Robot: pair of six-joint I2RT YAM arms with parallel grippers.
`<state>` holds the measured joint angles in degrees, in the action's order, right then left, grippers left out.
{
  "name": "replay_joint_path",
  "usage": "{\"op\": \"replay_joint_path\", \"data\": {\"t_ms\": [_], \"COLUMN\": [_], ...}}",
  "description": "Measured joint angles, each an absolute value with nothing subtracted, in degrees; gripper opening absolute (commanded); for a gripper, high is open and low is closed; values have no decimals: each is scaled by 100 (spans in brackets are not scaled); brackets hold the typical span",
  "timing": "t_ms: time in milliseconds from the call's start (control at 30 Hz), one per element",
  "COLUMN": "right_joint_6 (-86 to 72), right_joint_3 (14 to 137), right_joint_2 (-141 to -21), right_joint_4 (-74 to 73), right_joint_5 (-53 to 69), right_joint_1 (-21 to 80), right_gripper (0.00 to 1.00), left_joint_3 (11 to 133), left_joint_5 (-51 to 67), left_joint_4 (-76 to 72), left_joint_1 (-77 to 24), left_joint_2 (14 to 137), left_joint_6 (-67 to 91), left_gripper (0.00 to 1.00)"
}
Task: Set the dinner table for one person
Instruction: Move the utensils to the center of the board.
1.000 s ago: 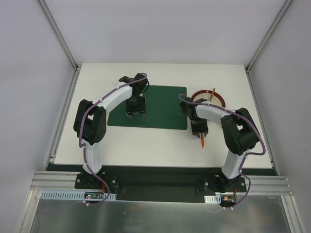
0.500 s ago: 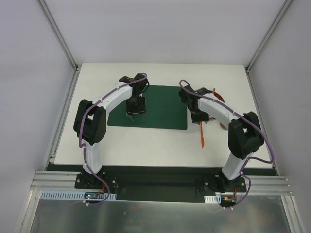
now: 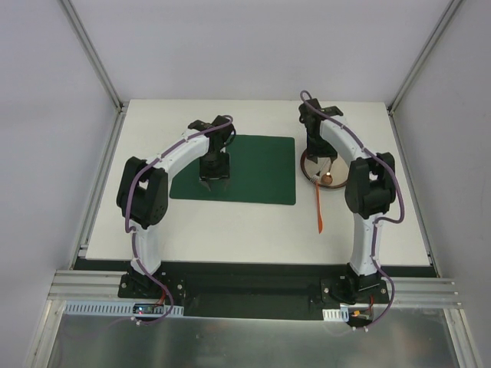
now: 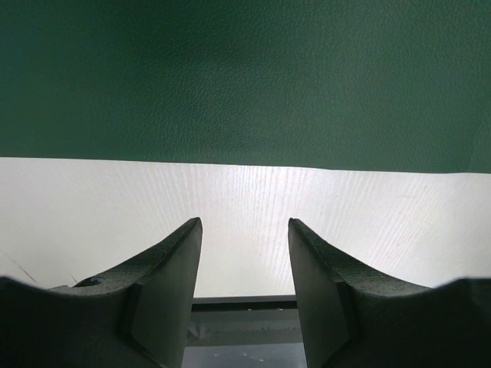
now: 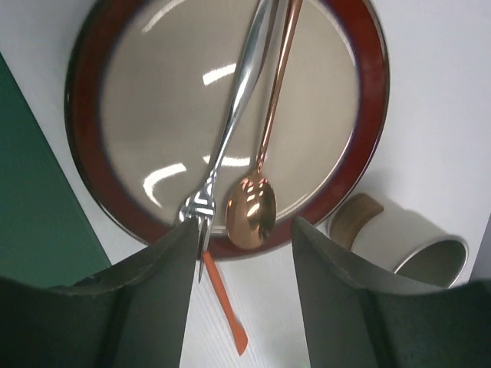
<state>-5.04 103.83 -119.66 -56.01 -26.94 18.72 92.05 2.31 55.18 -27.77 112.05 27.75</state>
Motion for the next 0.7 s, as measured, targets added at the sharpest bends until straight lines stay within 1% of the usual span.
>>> {"op": "replay_joint_path", "data": {"t_ms": [33, 167, 700], "right_joint_6": [-464, -331, -137], "right_joint_3": [10534, 10984, 10993], "right_joint_2": [-12033, -12258, -12715], "right_joint_4": [-5588, -5540, -5301], "right_joint_5": [-2648, -2456, -1398], "right_joint_1": [1811, 1531, 980], "right_gripper": [59, 62, 63], "left_joint_3": [9223, 9314, 9439], "left_joint_5": [231, 228, 222], "left_joint_4": [5524, 5537, 5594], "left_joint_1": [-2777, -2777, -2777], "left_joint_2": [11218, 11297, 11520], "left_joint_6": [2762, 2740, 2722], "left_gripper": [49, 48, 48]}}
